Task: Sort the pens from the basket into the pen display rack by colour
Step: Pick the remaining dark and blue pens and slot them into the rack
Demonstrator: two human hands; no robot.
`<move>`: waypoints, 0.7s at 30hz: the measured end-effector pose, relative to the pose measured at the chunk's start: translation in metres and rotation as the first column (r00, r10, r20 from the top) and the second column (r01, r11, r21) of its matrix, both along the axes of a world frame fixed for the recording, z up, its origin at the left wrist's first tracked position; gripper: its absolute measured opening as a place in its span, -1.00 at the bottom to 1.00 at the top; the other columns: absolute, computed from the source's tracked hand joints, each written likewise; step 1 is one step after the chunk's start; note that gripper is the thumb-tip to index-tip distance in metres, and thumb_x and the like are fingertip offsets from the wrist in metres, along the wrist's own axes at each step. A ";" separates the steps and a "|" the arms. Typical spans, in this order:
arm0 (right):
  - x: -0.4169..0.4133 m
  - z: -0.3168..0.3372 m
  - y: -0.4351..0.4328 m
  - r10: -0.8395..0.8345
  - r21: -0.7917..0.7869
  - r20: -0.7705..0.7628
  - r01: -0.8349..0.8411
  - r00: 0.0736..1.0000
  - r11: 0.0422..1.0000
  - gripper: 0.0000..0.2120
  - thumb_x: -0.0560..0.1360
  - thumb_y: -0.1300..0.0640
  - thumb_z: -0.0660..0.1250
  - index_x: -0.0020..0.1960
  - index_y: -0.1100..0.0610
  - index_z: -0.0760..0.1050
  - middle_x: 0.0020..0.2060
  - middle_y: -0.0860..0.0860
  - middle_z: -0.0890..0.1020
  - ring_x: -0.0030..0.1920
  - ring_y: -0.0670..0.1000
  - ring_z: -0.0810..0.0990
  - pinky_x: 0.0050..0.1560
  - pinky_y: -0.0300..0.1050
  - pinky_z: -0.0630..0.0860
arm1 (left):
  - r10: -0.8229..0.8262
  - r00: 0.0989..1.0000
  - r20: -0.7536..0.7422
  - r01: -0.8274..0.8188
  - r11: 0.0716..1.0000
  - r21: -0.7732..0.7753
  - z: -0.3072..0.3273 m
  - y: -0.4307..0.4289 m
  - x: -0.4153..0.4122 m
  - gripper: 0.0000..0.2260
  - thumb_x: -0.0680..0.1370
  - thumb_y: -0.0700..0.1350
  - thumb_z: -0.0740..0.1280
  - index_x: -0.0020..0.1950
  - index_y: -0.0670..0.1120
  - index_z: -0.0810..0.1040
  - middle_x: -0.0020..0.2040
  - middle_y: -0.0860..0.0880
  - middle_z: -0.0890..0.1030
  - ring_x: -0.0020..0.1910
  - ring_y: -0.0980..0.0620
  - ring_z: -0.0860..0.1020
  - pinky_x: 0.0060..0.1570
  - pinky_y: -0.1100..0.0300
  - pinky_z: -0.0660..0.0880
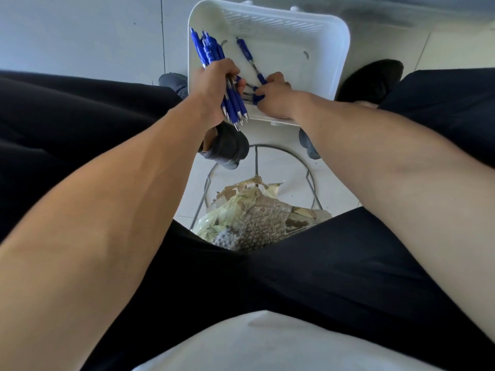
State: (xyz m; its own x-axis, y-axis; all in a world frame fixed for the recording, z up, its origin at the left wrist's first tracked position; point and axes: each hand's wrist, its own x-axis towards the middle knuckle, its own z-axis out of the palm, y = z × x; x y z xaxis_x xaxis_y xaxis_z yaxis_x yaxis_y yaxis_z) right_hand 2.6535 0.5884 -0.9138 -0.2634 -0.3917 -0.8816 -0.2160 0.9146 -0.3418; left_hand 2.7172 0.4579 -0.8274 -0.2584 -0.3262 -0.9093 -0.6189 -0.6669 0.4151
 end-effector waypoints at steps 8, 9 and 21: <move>0.003 0.003 -0.004 0.113 -0.031 -0.117 -0.117 0.987 0.993 -0.60 0.62 0.07 0.20 0.35 0.28 0.44 0.45 0.18 0.21 0.37 0.19 0.30 0.27 -0.18 0.26 | -0.002 1.000 0.008 0.002 1.000 0.006 0.002 0.001 -0.001 -0.91 0.50 -0.35 0.32 -0.11 -0.20 0.44 -0.36 -0.09 0.52 -0.39 0.00 0.57 -0.21 0.15 0.58; 0.003 0.004 -0.003 0.097 -0.047 -0.125 -0.103 0.987 0.994 -0.62 0.63 0.07 0.20 0.33 0.29 0.46 0.43 0.19 0.25 0.37 0.22 0.31 0.29 -0.15 0.28 | -0.006 1.000 0.010 0.006 1.000 0.005 0.002 0.001 -0.001 -0.91 0.50 -0.34 0.32 -0.09 -0.20 0.44 -0.35 -0.09 0.53 -0.39 0.00 0.57 -0.23 0.16 0.58; -0.010 0.045 0.026 -0.655 -0.090 0.178 0.675 0.734 0.732 -0.76 0.36 0.33 0.49 -0.11 0.03 0.60 -0.15 0.02 0.64 -0.12 -0.03 0.62 -0.26 -0.29 0.54 | -0.042 0.997 0.069 0.051 0.990 -0.134 0.012 0.011 0.004 -0.89 0.51 -0.30 0.33 0.00 -0.18 0.46 -0.29 -0.09 0.57 -0.43 0.06 0.60 -0.21 0.18 0.63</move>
State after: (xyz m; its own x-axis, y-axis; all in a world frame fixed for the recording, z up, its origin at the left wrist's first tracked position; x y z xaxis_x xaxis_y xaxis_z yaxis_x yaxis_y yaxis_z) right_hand 2.6432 0.6142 -0.8689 -0.3950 -0.2782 -0.8755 0.4833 0.7476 -0.4556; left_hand 2.7211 0.4687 -0.8150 -0.2170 -0.4366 -0.8731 -0.6770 -0.5770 0.4568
